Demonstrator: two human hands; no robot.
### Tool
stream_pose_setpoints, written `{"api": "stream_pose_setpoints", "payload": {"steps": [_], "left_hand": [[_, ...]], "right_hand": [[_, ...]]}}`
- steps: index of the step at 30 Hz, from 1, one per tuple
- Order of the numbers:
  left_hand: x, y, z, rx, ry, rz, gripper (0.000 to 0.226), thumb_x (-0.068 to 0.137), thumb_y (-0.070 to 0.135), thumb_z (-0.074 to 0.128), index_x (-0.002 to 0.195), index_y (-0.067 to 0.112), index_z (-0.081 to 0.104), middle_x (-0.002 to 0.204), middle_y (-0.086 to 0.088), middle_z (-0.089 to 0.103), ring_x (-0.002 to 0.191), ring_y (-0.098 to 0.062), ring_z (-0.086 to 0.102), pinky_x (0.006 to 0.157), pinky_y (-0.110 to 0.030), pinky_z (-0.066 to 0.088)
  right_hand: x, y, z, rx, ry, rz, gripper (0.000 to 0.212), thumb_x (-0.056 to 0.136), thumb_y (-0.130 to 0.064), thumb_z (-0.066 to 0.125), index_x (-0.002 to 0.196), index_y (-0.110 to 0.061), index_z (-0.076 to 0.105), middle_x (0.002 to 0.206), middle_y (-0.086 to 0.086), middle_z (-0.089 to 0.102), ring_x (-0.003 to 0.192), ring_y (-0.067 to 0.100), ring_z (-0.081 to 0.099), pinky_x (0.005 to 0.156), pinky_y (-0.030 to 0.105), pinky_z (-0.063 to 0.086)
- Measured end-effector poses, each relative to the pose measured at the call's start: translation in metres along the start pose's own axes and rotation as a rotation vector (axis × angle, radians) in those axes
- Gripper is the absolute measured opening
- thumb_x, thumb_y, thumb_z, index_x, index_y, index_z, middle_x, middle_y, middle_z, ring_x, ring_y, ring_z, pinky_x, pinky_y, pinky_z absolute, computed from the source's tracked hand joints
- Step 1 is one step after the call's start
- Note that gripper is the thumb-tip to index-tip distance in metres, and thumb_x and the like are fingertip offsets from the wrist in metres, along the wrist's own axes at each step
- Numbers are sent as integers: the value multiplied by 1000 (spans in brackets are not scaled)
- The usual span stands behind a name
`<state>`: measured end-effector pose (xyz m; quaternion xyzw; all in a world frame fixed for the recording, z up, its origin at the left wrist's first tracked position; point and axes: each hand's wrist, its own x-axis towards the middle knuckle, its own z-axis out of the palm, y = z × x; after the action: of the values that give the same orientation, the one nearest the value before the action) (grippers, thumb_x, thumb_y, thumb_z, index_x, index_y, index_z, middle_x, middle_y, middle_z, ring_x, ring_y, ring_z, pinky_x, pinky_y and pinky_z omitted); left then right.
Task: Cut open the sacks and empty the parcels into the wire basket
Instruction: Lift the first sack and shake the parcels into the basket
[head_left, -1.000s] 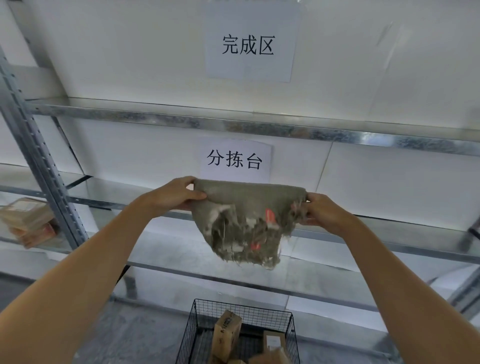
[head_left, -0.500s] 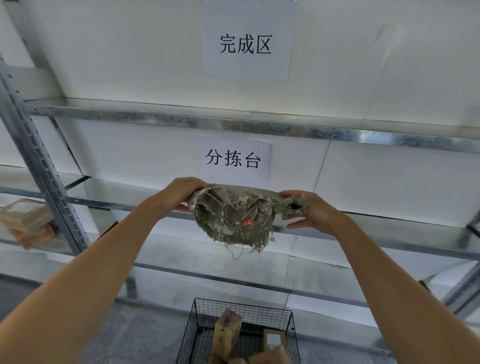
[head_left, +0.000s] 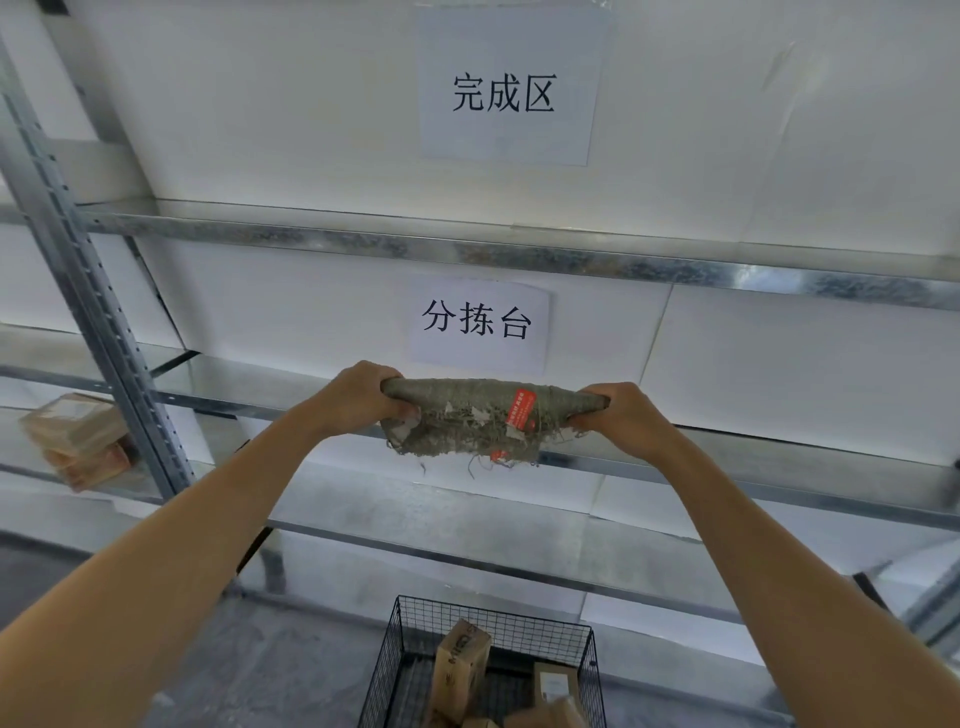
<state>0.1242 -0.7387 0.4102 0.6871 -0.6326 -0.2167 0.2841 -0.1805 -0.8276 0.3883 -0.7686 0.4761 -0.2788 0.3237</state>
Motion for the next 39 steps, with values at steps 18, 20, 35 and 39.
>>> {"api": "stream_pose_setpoints", "payload": {"steps": [18,20,35,39], "left_hand": [[-42,-10,-11,-453,135,-282,29,95,15,55,121,19,43,110,-11,55,86,-26,63,67,-40,60],[-51,-16,-14,-465,60,-295,19,97,12,52,115,16,48,116,-11,55,93,-27,64,72,-43,60],[-145,-100,-62,-587,326,-428,30,91,-1,54,107,24,60,115,-15,60,93,-21,64,74,-28,59],[-173,-136,-83,-526,452,-468,35,89,-2,56,114,22,60,120,-12,55,101,-26,63,83,-36,57]], "right_hand": [[8,-11,26,363,-117,127,43,93,-18,58,132,-29,45,117,10,52,88,20,61,52,29,56],[10,-15,32,393,-147,106,35,94,-11,56,124,-29,53,120,8,51,92,19,59,56,32,59],[27,-85,152,556,-381,59,38,85,11,58,111,-15,59,107,13,53,86,27,63,80,43,58],[21,-121,194,556,-387,28,39,83,13,58,111,-14,61,106,12,53,81,22,61,69,30,60]]}}
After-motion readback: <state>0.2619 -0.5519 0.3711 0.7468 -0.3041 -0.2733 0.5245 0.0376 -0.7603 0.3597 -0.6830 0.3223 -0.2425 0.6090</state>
